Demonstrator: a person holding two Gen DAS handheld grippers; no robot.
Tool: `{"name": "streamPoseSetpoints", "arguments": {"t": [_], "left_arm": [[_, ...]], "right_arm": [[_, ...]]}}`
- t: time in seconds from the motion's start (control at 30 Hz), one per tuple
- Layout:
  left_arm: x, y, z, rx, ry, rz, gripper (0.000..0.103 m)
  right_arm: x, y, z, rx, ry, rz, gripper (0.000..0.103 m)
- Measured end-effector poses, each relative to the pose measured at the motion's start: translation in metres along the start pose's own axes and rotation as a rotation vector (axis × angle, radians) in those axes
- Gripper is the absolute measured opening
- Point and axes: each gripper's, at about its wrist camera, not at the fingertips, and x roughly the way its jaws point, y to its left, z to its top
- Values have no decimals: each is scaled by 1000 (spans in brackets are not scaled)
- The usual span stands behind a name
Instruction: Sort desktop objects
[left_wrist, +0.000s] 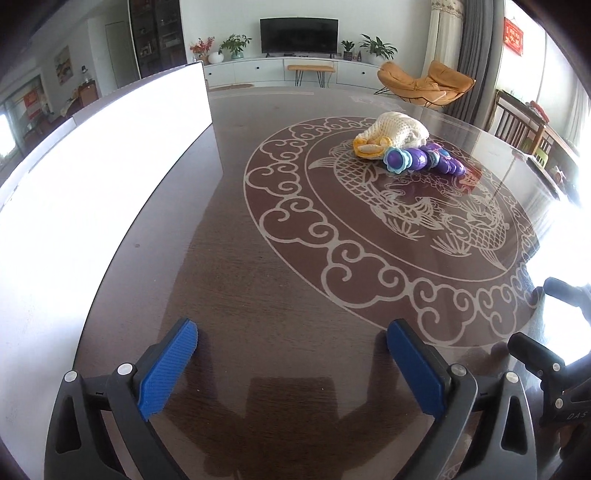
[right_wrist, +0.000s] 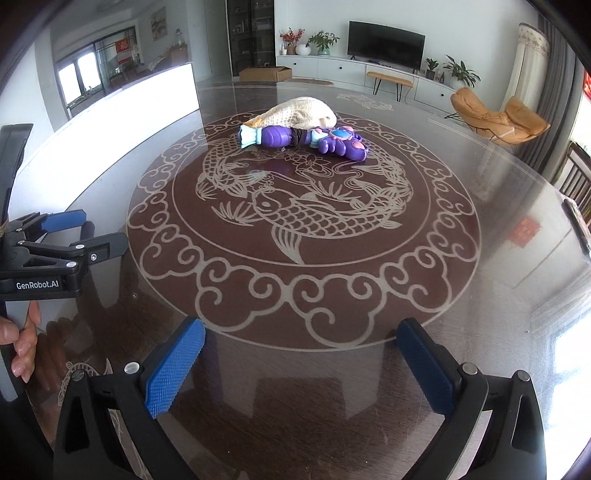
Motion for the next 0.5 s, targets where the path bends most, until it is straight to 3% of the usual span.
{"name": "streamPoseSetpoints", "arguments": {"t": [0.3,0.4,0.5], "left_arm": [[-3,3,-3,1,-3,-2,103],[-3,3,-3,2,-2,-2,103],[-3,2,-3,1,-2,-2,103]], "right_arm": [[6,-1,7,2,-1,2,103],[22,-10,42,29,-14,-18,103],[33,-33,94,188,-94,-48,103]]}}
